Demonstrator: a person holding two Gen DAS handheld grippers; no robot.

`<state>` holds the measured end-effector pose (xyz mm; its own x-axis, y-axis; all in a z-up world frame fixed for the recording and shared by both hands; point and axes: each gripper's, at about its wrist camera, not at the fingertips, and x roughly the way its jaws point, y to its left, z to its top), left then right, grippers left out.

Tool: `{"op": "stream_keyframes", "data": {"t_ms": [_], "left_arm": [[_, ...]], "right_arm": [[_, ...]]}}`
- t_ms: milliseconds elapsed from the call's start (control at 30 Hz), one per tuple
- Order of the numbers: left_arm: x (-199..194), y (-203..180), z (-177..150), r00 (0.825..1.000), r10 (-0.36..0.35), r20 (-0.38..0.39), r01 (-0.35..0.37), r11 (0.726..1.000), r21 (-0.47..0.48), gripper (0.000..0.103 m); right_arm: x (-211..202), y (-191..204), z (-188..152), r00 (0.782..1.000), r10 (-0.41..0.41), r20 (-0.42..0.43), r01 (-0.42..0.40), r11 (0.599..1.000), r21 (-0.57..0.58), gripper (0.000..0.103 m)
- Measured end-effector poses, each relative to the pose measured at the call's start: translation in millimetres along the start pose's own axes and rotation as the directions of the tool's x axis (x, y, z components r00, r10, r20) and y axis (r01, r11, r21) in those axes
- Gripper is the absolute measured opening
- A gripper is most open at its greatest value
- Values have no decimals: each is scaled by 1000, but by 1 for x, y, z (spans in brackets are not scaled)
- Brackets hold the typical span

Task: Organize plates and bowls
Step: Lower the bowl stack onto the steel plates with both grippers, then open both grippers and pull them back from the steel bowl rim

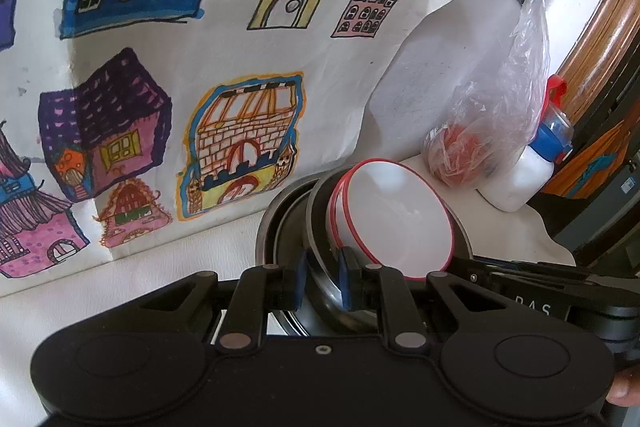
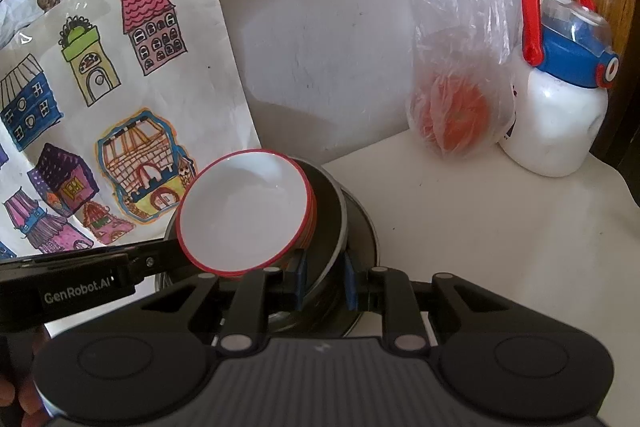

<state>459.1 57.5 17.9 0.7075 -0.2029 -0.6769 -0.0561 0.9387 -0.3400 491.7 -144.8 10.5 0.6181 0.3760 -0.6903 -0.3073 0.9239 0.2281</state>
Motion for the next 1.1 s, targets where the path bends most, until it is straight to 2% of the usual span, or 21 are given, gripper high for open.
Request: {"op": "stream_keyframes", "data": {"t_ms": [400, 1100], "left_arm": [[0, 0, 0, 1000, -1, 5, 1, 1000, 4, 17], [-3, -1, -2, 1000, 3, 10, -3, 1000, 6, 19]], "right_arm": [[-1, -3, -1, 1000, 12, 9, -12, 1000, 19, 24], [-5, -8, -4, 1000, 15, 19, -16, 999, 39, 40]]}}
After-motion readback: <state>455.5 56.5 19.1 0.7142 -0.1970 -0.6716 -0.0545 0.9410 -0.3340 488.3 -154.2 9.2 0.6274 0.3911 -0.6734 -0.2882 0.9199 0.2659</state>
